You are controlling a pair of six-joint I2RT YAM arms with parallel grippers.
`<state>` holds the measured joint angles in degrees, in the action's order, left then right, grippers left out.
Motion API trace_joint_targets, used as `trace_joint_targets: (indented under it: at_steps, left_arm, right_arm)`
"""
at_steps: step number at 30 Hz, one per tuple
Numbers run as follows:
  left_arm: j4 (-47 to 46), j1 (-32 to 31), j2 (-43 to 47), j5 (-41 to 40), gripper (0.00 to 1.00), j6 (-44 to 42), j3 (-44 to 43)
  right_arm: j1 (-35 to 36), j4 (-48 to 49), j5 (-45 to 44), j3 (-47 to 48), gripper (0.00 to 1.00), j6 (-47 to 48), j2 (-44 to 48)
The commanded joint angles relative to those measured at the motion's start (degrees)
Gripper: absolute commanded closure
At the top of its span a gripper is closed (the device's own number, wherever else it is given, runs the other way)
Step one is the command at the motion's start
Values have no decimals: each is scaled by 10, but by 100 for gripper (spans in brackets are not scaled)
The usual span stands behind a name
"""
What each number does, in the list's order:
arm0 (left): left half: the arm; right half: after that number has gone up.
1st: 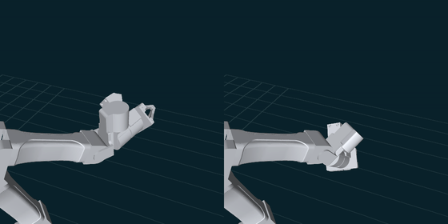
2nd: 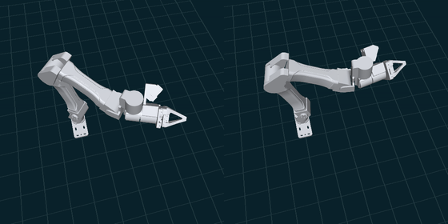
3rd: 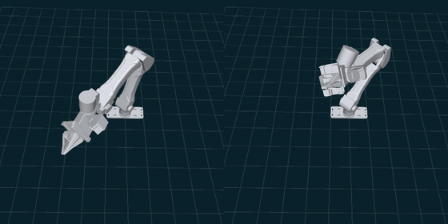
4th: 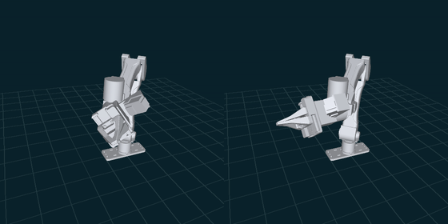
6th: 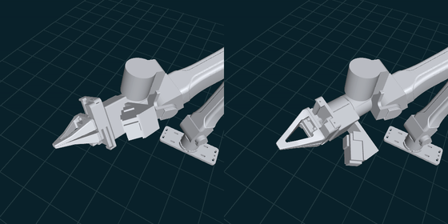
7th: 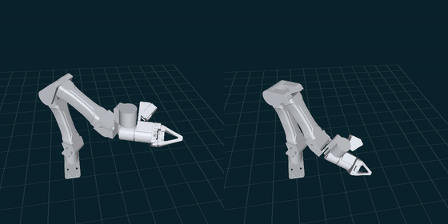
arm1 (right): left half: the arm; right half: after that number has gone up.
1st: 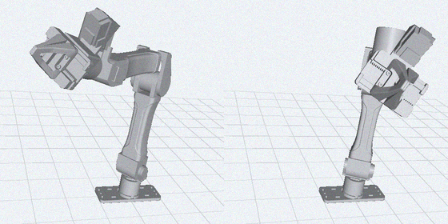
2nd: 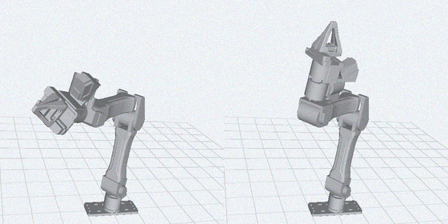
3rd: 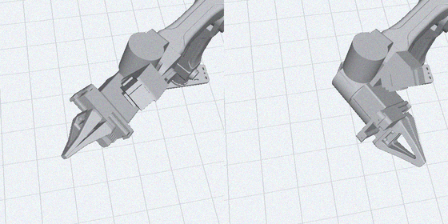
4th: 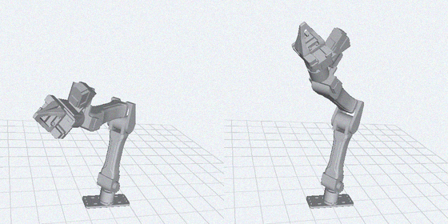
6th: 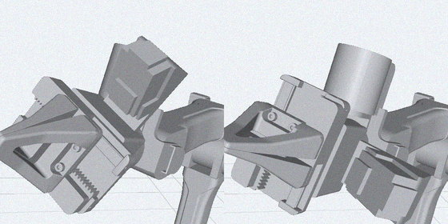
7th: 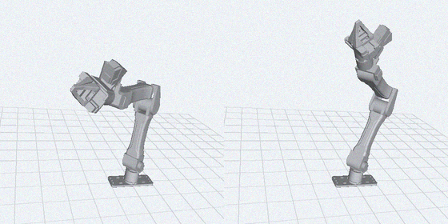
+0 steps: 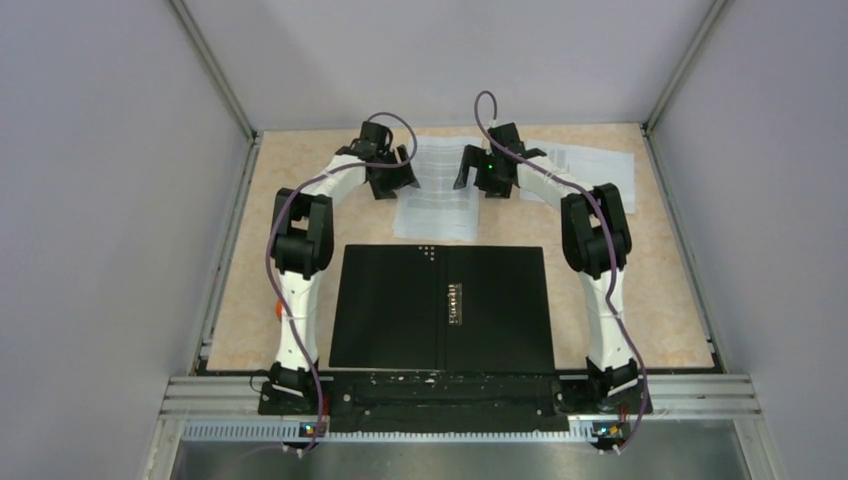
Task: Put the files into the folder
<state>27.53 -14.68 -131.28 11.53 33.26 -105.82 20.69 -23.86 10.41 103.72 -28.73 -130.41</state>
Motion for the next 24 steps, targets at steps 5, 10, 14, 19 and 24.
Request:
trace_joint_targets:
  at_steps: [5, 10, 14, 19, 24]
  left_arm:
    - [36, -18, -28, 44, 25, -3, -17]
    - [33, -18, -31, 56, 25, -3, -19]
    - [28, -18, -32, 72, 25, -4, -19]
    - [11, -18, -28, 100, 26, -1, -13]
    - [-1, -16, -23, 122, 26, 3, -8]
  right_arm:
    - [32, 8, 67, -15, 1, -62, -24]
    - [35, 23, 109, 2, 1, -75, -41]
    - [34, 33, 127, 10, 1, -79, -44]
    - [34, 67, 162, 16, 1, -102, -52]
    - [32, 101, 190, 28, 2, -129, -64]
